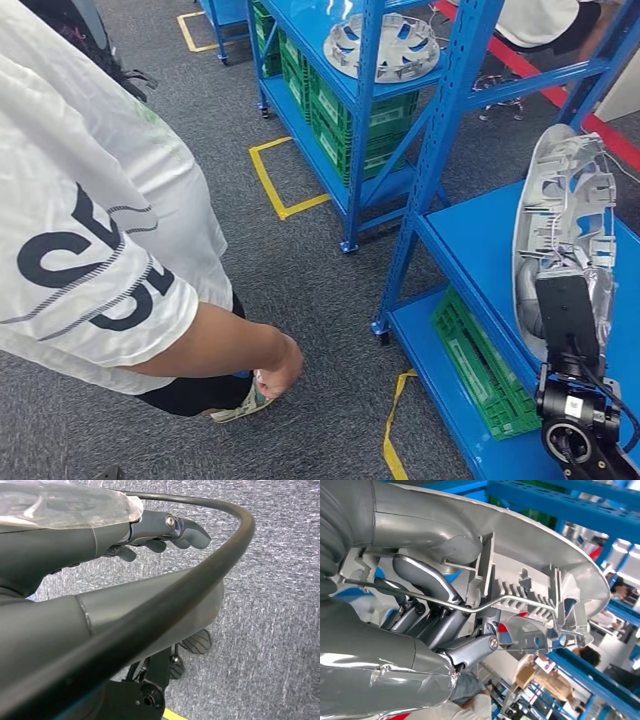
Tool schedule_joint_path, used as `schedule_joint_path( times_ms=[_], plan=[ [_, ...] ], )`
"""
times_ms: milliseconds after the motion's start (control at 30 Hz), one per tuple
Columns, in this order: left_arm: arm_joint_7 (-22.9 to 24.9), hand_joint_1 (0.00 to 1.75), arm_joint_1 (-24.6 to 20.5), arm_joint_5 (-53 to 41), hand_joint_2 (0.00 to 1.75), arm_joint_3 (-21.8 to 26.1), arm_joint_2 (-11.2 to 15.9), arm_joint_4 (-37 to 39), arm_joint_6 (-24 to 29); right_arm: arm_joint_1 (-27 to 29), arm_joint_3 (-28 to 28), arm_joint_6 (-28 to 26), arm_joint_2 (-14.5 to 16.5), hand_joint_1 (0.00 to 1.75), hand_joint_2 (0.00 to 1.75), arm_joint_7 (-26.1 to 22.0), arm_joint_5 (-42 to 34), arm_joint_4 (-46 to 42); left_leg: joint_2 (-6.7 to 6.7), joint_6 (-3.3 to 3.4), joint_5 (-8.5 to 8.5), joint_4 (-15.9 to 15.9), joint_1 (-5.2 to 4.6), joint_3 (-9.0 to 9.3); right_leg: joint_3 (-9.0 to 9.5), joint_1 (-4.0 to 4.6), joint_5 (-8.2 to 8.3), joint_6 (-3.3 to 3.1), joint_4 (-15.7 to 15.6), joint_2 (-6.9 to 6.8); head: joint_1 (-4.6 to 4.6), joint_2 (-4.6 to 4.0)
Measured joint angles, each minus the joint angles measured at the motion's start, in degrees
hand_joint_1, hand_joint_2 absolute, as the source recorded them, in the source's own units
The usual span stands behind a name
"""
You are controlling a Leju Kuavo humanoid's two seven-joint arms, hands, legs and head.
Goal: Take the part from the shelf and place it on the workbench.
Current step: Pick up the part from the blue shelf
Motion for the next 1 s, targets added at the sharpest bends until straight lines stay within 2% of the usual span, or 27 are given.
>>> schedule_joint_path(
  times_ms=[133, 400, 633, 900, 1000],
  plan=[
    [-0.21, 0.00, -0.01, 0.19, 0.00, -0.17, -0.03, 0.00, 0.09, 0.02, 0.25, -1.31, -0.05, 1.75, 1.75, -1.88, -1.40, -0.50, 0.00, 0.00, -0.01, 0.00, 0.00, 0.00, 0.00, 0.00, -0.01, -0.01, 0.00, 0.01, 0.01, 0.00],
    [-0.40, 0.00, -0.02, 1.16, 0.00, -0.67, -0.04, 0.00, 0.42, 0.56, 0.31, -1.82, 0.04, 1.75, 1.75, -8.81, -3.27, -1.22, 0.00, -0.02, -0.03, 0.00, -0.01, -0.01, -0.01, -0.01, -0.02, -0.02, 0.00, 0.00, 0.01, 0.00],
    [-0.79, 0.00, -0.05, 2.08, 0.00, -1.27, -0.04, 0.00, 0.63, 1.47, -0.50, -1.94, 2.02, 1.75, 1.75, -19.26, -7.89, -2.26, 0.00, -0.03, -0.04, 0.00, 0.00, -0.01, -0.01, 0.00, -0.04, -0.04, 0.00, 0.01, -0.01, -0.01],
    [-0.80, 0.00, -0.05, 2.11, 0.00, -1.66, -0.04, 0.00, 0.63, 1.89, -0.54, -1.94, 3.52, 1.75, 1.75, -20.12, -8.84, -2.67, 0.00, -0.04, -0.05, 0.00, 0.00, -0.01, 0.00, 0.00, -0.08, -0.10, 0.00, 0.00, -0.02, 0.00],
    [-0.90, 0.00, -0.05, 2.11, 0.00, -1.68, -0.04, 0.00, 0.57, 2.04, -0.52, -1.94, 3.84, 1.75, 1.75, -22.23, -10.73, -2.77, 0.00, -0.04, -0.05, 0.00, 0.00, -0.01, 0.00, 0.00, -0.08, -0.10, 0.00, 0.00, 0.02, 0.00]
  ],
)
